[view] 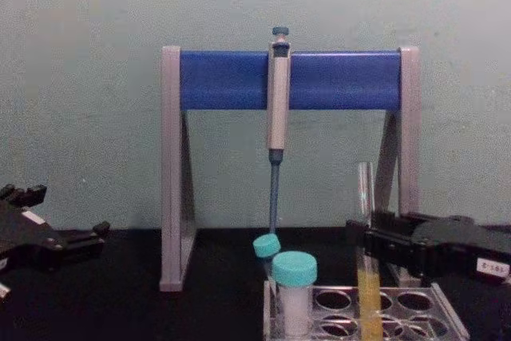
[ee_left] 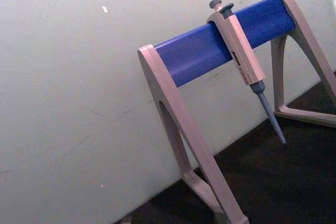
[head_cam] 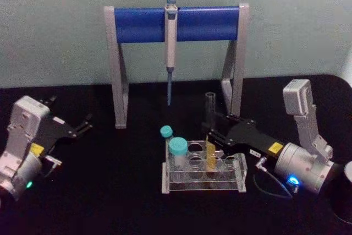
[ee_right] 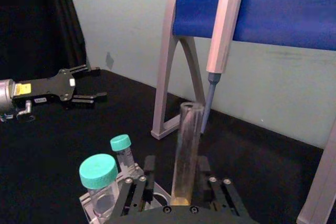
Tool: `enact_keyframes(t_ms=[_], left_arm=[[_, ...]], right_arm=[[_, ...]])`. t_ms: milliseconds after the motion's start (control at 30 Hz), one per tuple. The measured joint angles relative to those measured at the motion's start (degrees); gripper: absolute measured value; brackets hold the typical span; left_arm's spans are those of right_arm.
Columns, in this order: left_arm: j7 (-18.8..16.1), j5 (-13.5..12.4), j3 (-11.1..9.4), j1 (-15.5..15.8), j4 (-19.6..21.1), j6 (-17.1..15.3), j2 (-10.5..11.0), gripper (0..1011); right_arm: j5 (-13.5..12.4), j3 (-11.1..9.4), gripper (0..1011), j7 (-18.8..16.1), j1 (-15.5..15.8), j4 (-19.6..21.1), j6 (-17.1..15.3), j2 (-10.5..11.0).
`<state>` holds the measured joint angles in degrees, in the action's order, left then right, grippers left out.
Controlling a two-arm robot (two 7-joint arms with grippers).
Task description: Pick up the test tube from the test tube rack, shake it, then place it back into the test tube rack.
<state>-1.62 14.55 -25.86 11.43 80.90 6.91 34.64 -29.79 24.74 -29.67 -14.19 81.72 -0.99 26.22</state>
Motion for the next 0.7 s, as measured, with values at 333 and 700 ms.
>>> enact_keyframes(t_ms=[333, 700], left_arm=[[0.0, 0.0, 0.0, 0.0, 0.0, 0.0, 0.0, 1010], [0.0, 0.0, 0.0, 0.0, 0.0, 0.0, 0.0, 1009]], right_arm=[[0.0, 0.0, 805, 0.0, 0.0, 0.0, 0.0, 0.0], [0.0, 0.0, 1000, 0.0, 0.0, 0.0, 0.0, 0.0]])
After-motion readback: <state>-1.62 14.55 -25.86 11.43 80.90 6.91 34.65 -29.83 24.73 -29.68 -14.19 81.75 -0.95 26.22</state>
